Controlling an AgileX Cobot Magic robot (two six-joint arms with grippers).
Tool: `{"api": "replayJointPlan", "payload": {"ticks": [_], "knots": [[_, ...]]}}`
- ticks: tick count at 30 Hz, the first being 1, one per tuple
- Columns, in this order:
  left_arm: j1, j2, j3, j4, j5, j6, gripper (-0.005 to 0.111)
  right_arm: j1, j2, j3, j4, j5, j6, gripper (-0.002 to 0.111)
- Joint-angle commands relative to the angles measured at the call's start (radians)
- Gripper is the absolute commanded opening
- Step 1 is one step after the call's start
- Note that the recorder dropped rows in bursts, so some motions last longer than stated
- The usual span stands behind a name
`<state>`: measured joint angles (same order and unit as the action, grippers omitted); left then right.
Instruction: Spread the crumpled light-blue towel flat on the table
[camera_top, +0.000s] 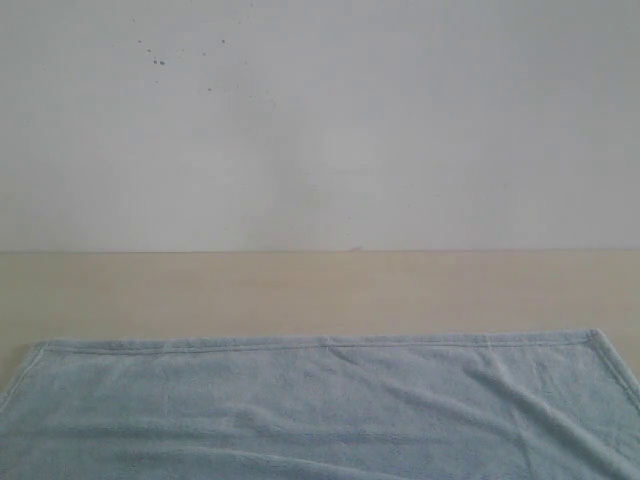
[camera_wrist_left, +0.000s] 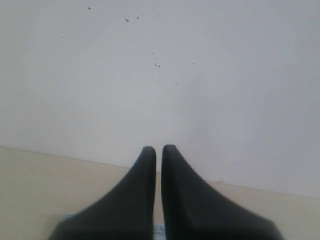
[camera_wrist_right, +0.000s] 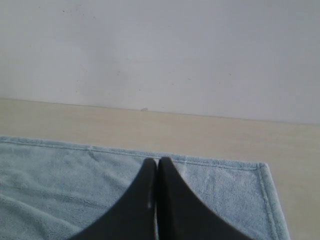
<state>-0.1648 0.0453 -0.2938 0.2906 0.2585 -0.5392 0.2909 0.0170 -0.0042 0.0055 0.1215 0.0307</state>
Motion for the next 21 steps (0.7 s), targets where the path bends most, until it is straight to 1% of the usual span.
{"api": "replayJointPlan", "payload": {"ticks": [1, 5, 8, 11, 15, 16, 18, 20, 21], "knots": [[-0.008, -0.008, 0.005, -0.007, 0.002, -0.01, 0.004, -0.002, -0.006, 0.004, 0.0, -0.002, -0.006, 0.0], [-0.008, -0.008, 0.005, -0.007, 0.002, -0.01, 0.004, -0.002, -0.006, 0.004, 0.0, -0.002, -0.006, 0.0], [-0.008, -0.008, 0.033, -0.007, -0.015, -0.006, 0.004, -0.002, -0.006, 0.004, 0.0, -0.002, -0.006, 0.0], [-0.008, -0.014, 0.105, -0.015, -0.051, -0.006, 0.004, -0.002, -0.006, 0.004, 0.0, -0.002, -0.006, 0.0], [-0.008, -0.045, 0.198, -0.053, -0.039, -0.003, 0.004, -0.002, -0.006, 0.004, 0.0, -0.002, -0.006, 0.0], [-0.008, -0.045, 0.218, -0.066, -0.043, 0.005, 0.004, -0.002, -0.006, 0.004, 0.0, -0.002, -0.006, 0.0], [-0.008, -0.045, 0.277, -0.152, -0.064, 0.053, 0.004, -0.002, -0.006, 0.004, 0.0, -0.002, -0.006, 0.0], [-0.008, -0.045, 0.294, -0.234, -0.104, 0.116, 0.004, -0.002, -0.006, 0.004, 0.0, -0.002, -0.006, 0.0], [-0.008, -0.045, 0.294, -0.265, -0.074, 0.158, 0.004, -0.002, -0.006, 0.004, 0.0, -0.002, -0.006, 0.0]]}}
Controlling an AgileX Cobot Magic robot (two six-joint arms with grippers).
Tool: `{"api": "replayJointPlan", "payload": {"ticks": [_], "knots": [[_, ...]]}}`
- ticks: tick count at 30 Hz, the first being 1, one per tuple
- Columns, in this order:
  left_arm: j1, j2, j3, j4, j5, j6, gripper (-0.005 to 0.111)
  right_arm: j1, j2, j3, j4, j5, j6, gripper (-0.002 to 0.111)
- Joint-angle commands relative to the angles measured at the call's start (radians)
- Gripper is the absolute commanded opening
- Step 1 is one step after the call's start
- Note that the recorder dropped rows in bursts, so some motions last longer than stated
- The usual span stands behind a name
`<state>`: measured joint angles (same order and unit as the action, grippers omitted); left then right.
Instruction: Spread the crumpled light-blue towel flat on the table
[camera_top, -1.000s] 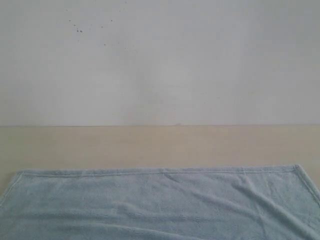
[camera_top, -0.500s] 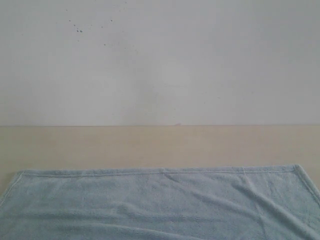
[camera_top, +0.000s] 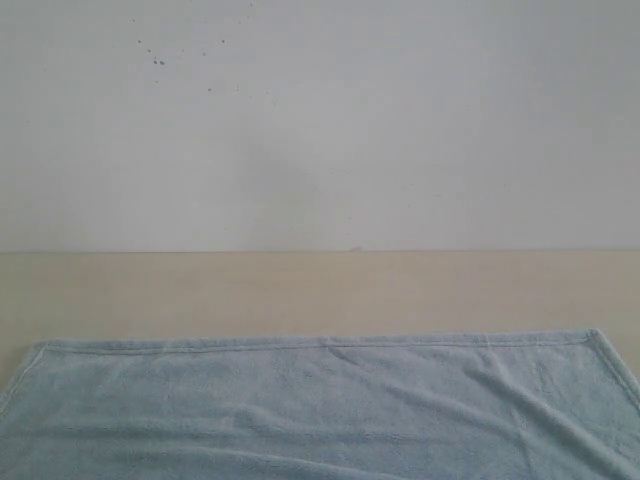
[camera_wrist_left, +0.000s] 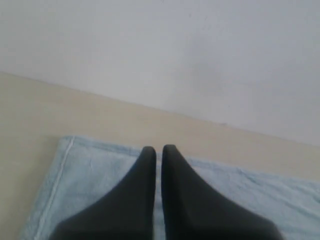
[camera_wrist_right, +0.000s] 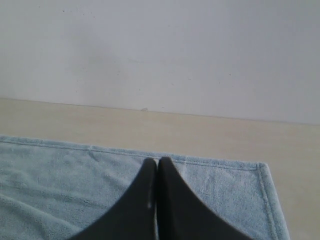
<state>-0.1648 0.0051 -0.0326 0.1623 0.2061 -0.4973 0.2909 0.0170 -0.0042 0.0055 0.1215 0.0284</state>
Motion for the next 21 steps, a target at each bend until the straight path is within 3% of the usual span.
{"api": "replayJointPlan", "payload": {"ticks": [1, 5, 8, 21], "knots": [[-0.008, -0.005, 0.033, -0.153, -0.006, 0.162, 0.004, -0.002, -0.006, 0.004, 0.0, -0.002, -0.004, 0.0], [-0.008, -0.005, 0.033, -0.205, -0.036, 0.391, 0.004, -0.002, -0.006, 0.004, 0.0, -0.004, -0.004, 0.0], [-0.008, -0.005, 0.033, -0.207, -0.033, 0.472, 0.004, -0.002, -0.006, 0.004, 0.0, -0.004, -0.004, 0.0], [-0.008, -0.005, 0.033, -0.207, -0.033, 0.485, 0.004, -0.002, -0.006, 0.004, 0.0, -0.004, -0.004, 0.0]]}}
